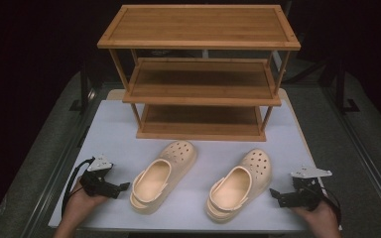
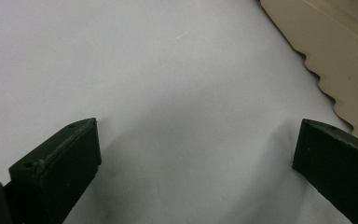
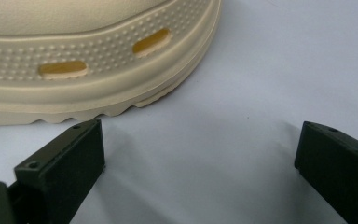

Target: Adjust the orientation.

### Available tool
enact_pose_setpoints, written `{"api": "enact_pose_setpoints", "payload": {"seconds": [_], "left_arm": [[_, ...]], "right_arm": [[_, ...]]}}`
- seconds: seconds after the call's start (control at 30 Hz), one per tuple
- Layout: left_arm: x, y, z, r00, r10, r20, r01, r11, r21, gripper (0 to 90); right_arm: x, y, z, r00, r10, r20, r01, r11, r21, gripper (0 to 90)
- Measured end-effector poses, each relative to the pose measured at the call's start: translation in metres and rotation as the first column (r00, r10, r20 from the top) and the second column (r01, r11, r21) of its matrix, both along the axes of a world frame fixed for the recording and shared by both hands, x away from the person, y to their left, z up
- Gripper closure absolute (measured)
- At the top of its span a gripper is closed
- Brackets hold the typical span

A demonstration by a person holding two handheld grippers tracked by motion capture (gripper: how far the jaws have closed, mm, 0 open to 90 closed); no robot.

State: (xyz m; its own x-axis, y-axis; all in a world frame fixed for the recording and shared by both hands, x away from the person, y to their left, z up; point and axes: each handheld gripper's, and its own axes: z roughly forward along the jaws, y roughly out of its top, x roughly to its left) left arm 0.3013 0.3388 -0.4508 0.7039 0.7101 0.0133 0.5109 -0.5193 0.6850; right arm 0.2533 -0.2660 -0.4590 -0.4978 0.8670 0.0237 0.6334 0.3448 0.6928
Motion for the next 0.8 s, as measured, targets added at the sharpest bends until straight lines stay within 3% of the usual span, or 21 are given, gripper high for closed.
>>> {"api": "enact_pose_setpoints", "payload": {"seconds": [0.5, 0.67, 0.8], "left_arm": [[0.0001, 0.0006, 0.0003, 1.0, 0.005, -0.002, -0.005, 0.9999, -0.009, 1.0], [-0.0009, 0.0049, 0.003, 0.9996, 0.025, 0.013, -0.025, 0.9996, -0.016, 9.1], [-0.0011, 0.0087, 0.0087, 0.9991, 0.039, 0.014, -0.038, 0.9971, -0.066, 23.1]], "right_arm": [[0.0001, -0.0001, -0.0001, 1.0, 0.0, 0.0, 0.0, 1.0, 0.001, 1.2], [0.0001, -0.0001, -0.0001, 1.0, 0.0, 0.0, 0.0, 1.0, 0.001, 1.2], [0.0, 0.0, -0.0001, 1.0, -0.001, 0.0, 0.001, 1.0, 0.001, 1.2]]}}
